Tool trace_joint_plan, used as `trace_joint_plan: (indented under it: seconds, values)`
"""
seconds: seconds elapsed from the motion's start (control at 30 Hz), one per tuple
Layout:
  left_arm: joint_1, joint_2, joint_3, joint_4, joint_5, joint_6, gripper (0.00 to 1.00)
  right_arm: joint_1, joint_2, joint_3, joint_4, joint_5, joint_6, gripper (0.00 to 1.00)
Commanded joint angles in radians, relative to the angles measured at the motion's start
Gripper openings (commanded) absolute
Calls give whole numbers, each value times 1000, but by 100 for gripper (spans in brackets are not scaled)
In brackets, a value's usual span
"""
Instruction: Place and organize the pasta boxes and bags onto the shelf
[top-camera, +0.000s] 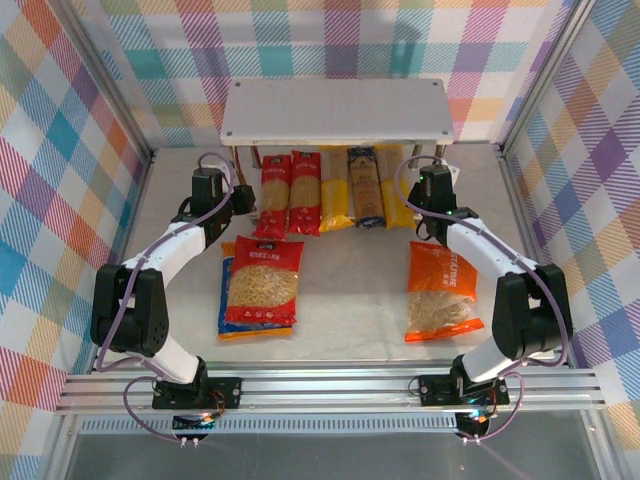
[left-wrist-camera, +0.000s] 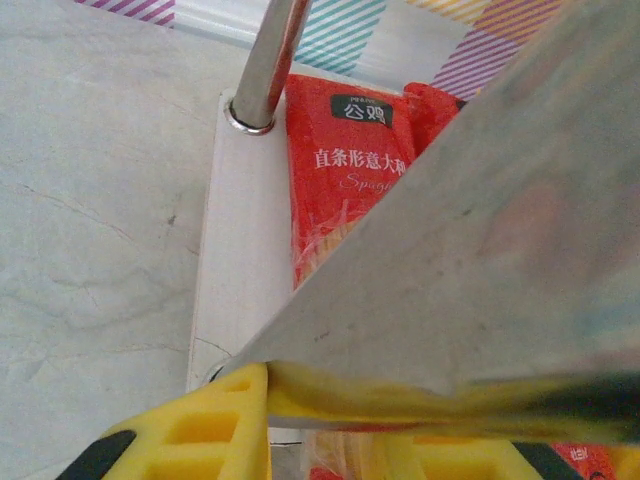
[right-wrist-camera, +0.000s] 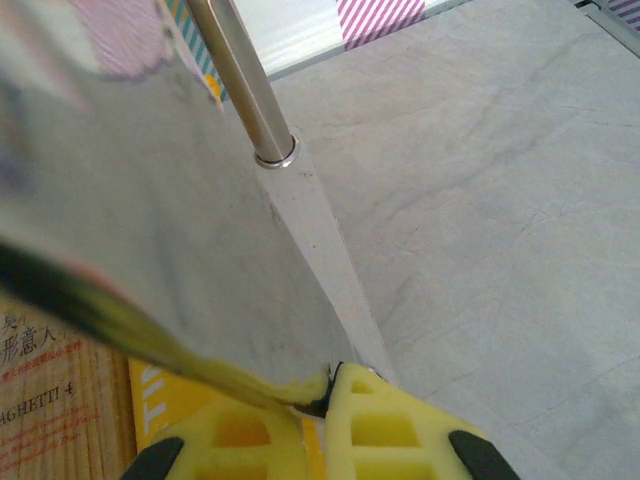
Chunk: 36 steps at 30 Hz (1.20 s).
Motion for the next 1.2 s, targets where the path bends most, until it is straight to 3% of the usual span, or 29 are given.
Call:
trace_joint_plan:
  seconds: [0.0, 0.23, 0.3, 0.43, 0.5, 0.67, 0.77, 1.03, 1.17]
  values:
    - [-33, -46, -1, -14, 14, 12, 24, -6, -52, -3, -46, 80, -81, 4]
    - [-33, -72, -2, -42, 3, 5, 26, -7, -59, -8, -68, 81, -71, 6]
    - [-33, -84, -12, -42, 0, 0, 32, -6, -53, 3, -83, 83, -72, 10]
    - [-34, -113, -31, -50, -6, 4, 50, -6, -48, 23, -113, 78, -63, 25]
    - [-34, -136, -39, -61, -14, 10, 54, -6, -50, 30, -122, 72, -63, 34]
    - [-38, -223, -63, -92, -47, 19, 62, -6, -80, 33, -148, 39, -76, 71]
    - [-42, -279, -84, -124, -69, -6, 63, -6, -113, 21, -164, 14, -75, 79]
    - [-98, -476, -186, -239, -167, -95, 63, 2, -309, -59, -218, -9, -73, 81]
    - [-163, -523, -167, -428, -222, -92, 63, 120, -413, -22, -429, -76, -79, 81]
